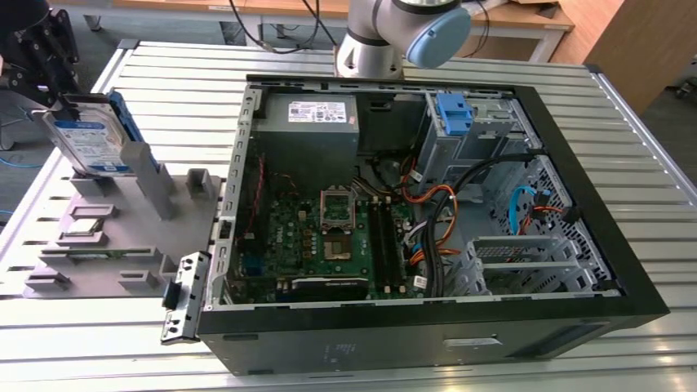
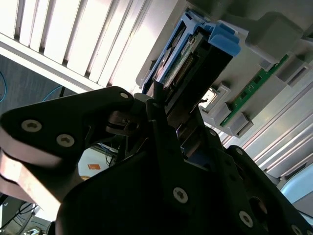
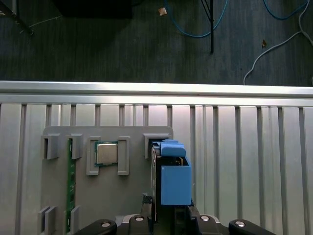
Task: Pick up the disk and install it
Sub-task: 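Pick up the disk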
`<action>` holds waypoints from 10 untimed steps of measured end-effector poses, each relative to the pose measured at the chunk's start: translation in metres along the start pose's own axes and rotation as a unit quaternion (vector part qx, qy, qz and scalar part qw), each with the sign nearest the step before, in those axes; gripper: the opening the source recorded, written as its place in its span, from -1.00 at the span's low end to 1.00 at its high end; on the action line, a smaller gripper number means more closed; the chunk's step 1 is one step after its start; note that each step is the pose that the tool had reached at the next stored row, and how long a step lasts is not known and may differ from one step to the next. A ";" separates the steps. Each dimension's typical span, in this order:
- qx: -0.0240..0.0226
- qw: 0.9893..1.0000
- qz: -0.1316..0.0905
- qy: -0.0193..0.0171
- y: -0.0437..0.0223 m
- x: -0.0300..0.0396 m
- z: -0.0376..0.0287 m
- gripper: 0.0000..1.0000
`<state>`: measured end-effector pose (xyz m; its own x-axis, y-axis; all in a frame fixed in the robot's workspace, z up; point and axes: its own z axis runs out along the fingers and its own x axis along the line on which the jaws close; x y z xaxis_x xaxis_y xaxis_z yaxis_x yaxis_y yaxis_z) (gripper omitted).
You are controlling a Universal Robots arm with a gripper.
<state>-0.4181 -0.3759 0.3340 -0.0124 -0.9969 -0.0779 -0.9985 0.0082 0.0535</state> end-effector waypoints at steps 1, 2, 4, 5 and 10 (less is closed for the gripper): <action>0.000 1.000 0.000 0.000 0.0000 0.0000 0.0000 -0.30; 0.000 1.000 0.000 0.000 0.0000 0.0000 0.0000 -0.30; 0.000 1.000 0.000 0.000 0.0000 0.0000 0.0000 -0.30; 0.000 1.000 0.000 0.000 0.0000 0.0000 0.0000 -0.30; 0.000 1.000 0.000 0.000 0.0001 -0.0002 -0.0020 -0.30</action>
<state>-0.4180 -0.3758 0.3360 -0.0125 -0.9969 -0.0774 -0.9985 0.0083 0.0539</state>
